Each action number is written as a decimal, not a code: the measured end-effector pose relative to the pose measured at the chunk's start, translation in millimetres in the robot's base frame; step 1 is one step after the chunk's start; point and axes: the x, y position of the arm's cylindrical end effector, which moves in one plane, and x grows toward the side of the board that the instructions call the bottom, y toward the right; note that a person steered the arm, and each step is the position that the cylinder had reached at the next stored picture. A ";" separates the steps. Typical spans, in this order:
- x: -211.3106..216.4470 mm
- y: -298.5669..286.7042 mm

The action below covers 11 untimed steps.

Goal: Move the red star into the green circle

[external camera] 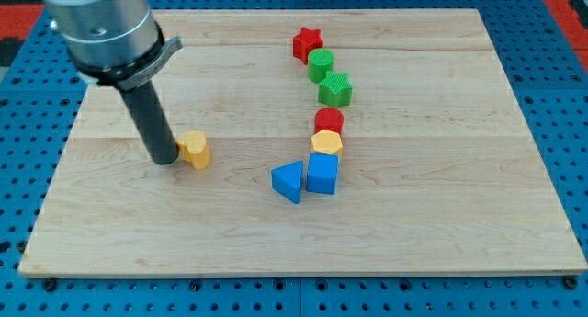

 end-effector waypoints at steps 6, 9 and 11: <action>-276.0 163.3; -181.0 181.0; -173.5 190.5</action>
